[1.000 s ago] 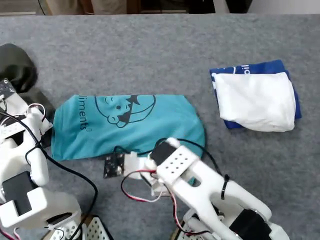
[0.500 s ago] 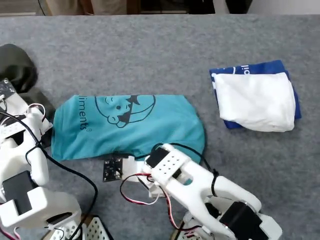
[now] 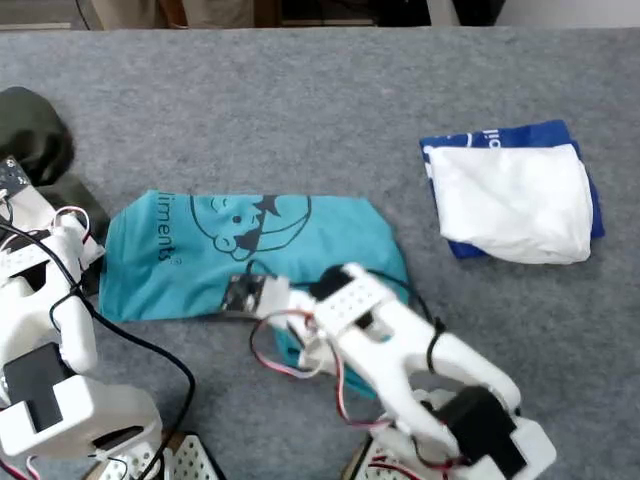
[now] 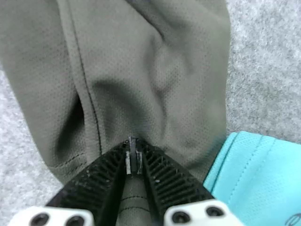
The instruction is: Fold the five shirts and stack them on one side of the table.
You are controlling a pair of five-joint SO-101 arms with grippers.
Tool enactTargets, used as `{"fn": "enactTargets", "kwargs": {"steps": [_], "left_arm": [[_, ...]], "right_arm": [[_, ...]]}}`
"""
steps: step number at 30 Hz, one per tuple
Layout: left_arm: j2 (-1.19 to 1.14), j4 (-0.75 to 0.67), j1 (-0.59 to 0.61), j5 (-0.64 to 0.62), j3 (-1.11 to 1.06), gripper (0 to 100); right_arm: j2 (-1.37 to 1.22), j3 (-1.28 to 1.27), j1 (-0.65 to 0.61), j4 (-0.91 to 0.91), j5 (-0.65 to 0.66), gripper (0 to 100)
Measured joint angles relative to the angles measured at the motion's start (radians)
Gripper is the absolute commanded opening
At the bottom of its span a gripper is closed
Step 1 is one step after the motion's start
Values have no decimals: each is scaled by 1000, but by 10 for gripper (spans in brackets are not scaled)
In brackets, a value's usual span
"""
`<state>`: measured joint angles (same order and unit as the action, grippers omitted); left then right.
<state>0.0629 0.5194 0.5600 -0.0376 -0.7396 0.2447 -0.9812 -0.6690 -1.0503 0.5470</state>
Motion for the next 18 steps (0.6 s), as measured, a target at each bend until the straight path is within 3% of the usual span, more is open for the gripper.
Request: {"fn": "enactTargets", "kwargs": {"steps": [9,18], "left_arm": [[0,0,0,0,0,21],[0,0,0,0,0,21]], "right_arm": [[-58,413,40,-341,-2,3],[-417,928,153,-529,26,3]]}}
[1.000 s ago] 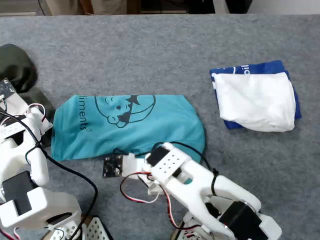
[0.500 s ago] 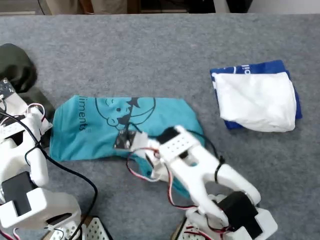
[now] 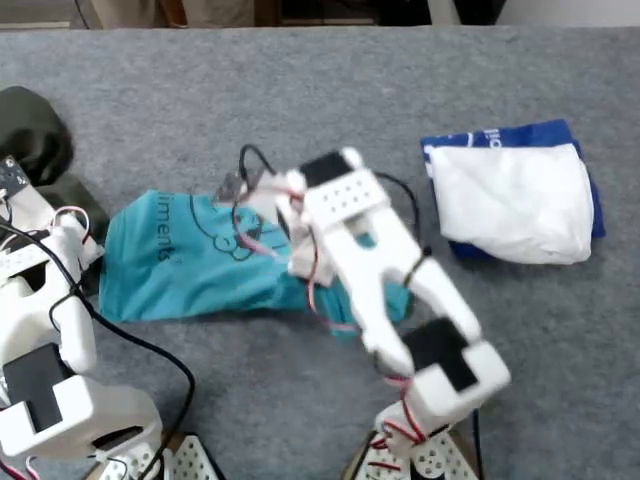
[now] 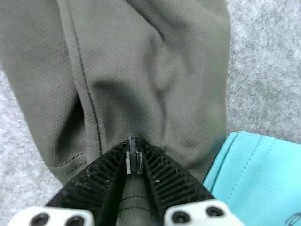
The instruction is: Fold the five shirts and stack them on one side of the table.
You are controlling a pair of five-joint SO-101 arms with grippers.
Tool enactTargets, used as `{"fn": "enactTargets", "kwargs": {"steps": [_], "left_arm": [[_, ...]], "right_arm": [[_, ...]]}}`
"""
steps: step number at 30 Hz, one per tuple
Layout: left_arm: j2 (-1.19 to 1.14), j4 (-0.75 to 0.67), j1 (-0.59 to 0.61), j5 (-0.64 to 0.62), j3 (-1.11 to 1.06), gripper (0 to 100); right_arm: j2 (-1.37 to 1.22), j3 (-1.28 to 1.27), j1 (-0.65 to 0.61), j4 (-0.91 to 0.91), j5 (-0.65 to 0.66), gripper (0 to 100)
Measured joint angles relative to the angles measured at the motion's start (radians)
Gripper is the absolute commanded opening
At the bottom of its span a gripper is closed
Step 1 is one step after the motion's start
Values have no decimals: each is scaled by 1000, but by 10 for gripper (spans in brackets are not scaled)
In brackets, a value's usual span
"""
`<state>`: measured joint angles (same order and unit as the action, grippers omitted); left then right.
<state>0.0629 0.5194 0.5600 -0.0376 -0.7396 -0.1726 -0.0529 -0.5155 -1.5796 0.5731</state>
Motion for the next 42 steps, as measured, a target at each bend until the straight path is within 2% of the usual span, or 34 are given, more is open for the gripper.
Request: {"fn": "enactTargets", "kwargs": {"steps": [6,14,21,23,25,27,30,31,33,37,42], "left_arm": [[0,0,0,0,0,21],[0,0,0,0,0,21],[0,0,0,0,0,21],[0,0,0,0,0,21],[0,0,0,0,0,21],[0,0,0,0,0,21],[0,0,0,0,0,21],[0,0,0,0,0,21],[0,0,0,0,0,21],[0,40,0,0,0,21],[0,48,0,0,2,21]], "right_arm": [[-204,310,14,-87,138,4],[-416,460,48,-141,443,23],[-442,557,63,-141,473,374],[-442,583,72,-141,465,401],[-442,600,72,-141,439,354],[-442,612,72,-164,411,260],[-400,605,72,-186,365,19],[-362,588,75,-186,350,0],[-264,519,83,-186,330,55],[-55,282,52,-163,315,0],[63,-58,6,106,204,3]]}}
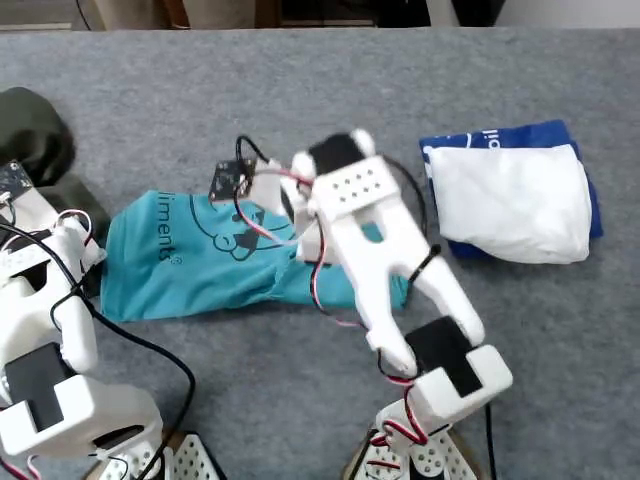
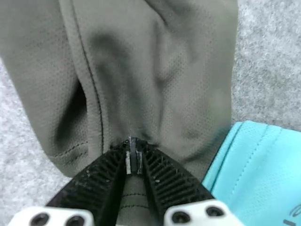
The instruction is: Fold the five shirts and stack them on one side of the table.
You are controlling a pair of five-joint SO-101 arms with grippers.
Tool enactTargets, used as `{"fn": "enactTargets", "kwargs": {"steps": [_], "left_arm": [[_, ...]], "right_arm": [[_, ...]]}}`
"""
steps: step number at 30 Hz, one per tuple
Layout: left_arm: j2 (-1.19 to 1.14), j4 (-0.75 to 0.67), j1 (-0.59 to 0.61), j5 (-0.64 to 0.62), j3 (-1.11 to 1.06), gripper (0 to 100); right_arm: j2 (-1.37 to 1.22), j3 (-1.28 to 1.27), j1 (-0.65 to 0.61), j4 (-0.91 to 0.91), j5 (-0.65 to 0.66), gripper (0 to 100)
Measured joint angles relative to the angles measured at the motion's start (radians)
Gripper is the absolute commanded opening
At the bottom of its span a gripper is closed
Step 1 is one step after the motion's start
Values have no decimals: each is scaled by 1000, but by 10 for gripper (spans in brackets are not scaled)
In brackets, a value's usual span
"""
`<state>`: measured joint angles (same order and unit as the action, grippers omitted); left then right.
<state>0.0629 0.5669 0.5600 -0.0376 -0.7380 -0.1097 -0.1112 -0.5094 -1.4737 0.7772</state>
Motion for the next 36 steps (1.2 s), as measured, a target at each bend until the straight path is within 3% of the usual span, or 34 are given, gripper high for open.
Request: {"fn": "enactTargets", "kwargs": {"steps": [5,9,15,21,26,31,36], "left_arm": [[0,0,0,0,0,21],[0,0,0,0,0,21],[0,0,0,0,0,21],[0,15,0,0,17,22],[83,176,-8,0,92,71],[273,488,-158,0,253,112],[269,459,-319,0,245,108]], "right_arm": [[-58,-106,-28,282,-100,3],[-204,-72,-28,351,-138,2],[-255,40,-31,201,-147,2],[-66,107,35,89,-147,2],[46,112,149,69,-147,3],[14,44,242,123,-147,3],[-78,3,245,304,-150,3]]}}
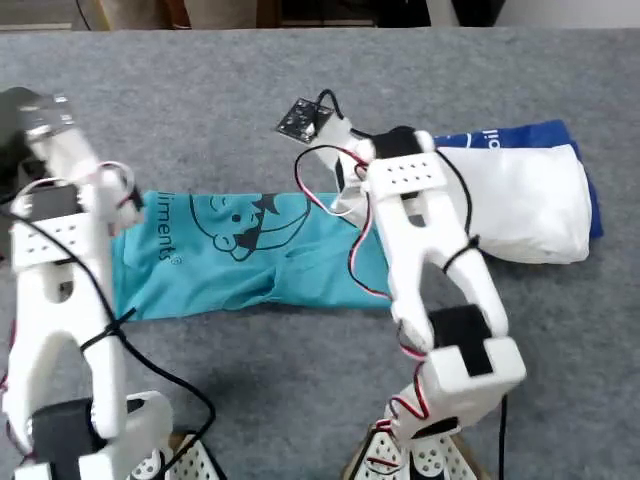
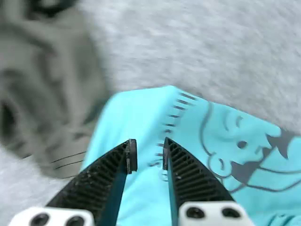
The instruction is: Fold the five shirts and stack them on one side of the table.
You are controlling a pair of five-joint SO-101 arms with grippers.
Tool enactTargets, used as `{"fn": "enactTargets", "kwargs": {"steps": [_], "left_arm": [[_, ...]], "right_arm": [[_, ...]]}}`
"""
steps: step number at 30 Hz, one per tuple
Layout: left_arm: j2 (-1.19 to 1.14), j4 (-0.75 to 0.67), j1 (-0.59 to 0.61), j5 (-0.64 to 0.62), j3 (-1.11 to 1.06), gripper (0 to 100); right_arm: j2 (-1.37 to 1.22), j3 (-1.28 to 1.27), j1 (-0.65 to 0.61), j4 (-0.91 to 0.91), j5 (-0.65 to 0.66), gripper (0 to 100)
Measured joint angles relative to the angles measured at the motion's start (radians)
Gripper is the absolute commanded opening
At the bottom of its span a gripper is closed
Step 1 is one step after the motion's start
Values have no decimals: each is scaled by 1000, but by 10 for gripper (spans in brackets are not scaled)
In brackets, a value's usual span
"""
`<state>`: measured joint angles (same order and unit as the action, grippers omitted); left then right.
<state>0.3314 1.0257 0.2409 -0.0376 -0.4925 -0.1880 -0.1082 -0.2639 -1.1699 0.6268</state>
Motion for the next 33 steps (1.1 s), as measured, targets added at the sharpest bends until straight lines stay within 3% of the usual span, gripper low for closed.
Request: {"fn": "enactTargets", "kwargs": {"steps": [4,8,10,16,20,29,33], "left_arm": [[-176,-169,-9,-2,-55,50],[-371,-267,69,51,-46,50],[-388,-222,104,78,-9,50],[-287,94,226,94,256,102],[-249,144,273,94,310,130],[-575,-301,358,94,207,89],[-697,-325,430,83,313,79]], "right_arm": [[-95,-3,3,58,0,3],[-123,-3,28,66,-23,2],[-110,-3,28,66,-46,2],[-43,-3,28,66,-55,2],[-43,-5,26,66,-55,2],[-43,-8,20,66,-55,2],[-43,-20,11,66,-60,2]]}}
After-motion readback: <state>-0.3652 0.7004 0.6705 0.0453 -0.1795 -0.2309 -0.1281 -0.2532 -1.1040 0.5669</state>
